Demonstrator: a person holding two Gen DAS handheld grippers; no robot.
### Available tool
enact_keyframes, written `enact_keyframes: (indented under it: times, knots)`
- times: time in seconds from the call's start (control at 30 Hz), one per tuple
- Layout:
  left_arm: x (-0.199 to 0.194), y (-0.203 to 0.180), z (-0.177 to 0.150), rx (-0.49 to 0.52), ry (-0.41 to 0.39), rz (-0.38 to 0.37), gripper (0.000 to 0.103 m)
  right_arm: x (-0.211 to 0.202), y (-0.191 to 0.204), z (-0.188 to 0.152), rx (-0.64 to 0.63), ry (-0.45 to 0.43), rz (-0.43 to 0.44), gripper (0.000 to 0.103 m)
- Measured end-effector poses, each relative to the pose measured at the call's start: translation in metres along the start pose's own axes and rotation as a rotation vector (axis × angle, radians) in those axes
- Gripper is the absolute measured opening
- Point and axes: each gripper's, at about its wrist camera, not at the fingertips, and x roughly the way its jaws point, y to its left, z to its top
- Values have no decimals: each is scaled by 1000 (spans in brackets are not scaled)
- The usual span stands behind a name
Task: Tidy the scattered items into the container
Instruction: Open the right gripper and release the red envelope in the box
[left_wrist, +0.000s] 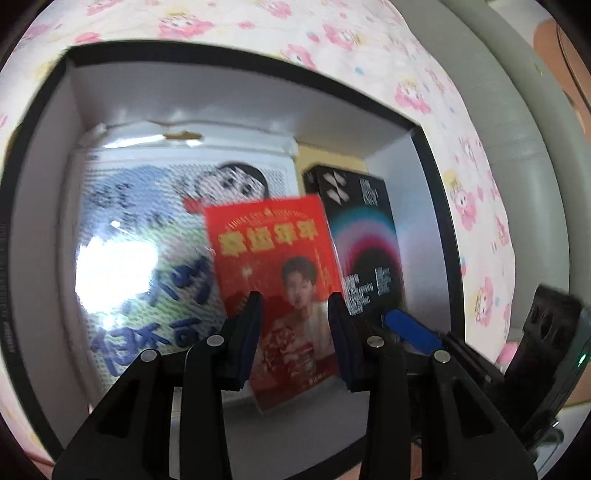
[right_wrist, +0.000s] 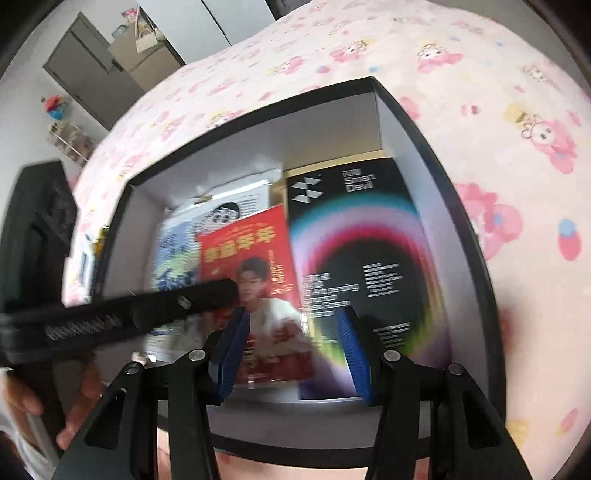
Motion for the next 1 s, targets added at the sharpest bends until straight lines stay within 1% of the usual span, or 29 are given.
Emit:
enact_keyframes:
  times: [0.07,0.13,0.23,0.3,0.37,0.5,0.57,0.67,0.77,0.83,0.93,1.0]
  knots:
    - [-4,6,1,-26,-16,30,35,0,1,-1,-13,9,-8,47]
    - [-4,12,3,-46,-15,73,35,3,3,-1,-17,19,-7,47]
    - [2,18,4,-67,9,72,35,4,-1,5,-23,28,-10,47]
    - [6,17,5,-66,11,76,35,4,-5,9,-27,34,-12,47]
    - [9,13,6,-59,17,60,35,3,-7,10,-21,28,-19,47]
    - [23,-3,8,-31,68,-36,35,6,-8,12,-20,25,-43,47]
    - [25,-9,6,-14,66,-61,35,8,-6,13,-26,30,-41,47]
    - [21,-5,8,-21,24,-36,35,11,-1,12,-43,44,-13,47]
    - [21,1,14,-51,27,-51,35,13,4,12,-60,58,15,47]
    - [25,-1,18,-45,32,-53,35,15,7,11,-71,67,34,47]
    - [38,-9,22,-39,75,-73,35,18,12,10,-99,72,12,47]
    - [47,-16,25,-36,95,-94,35,17,10,10,-91,68,-21,47]
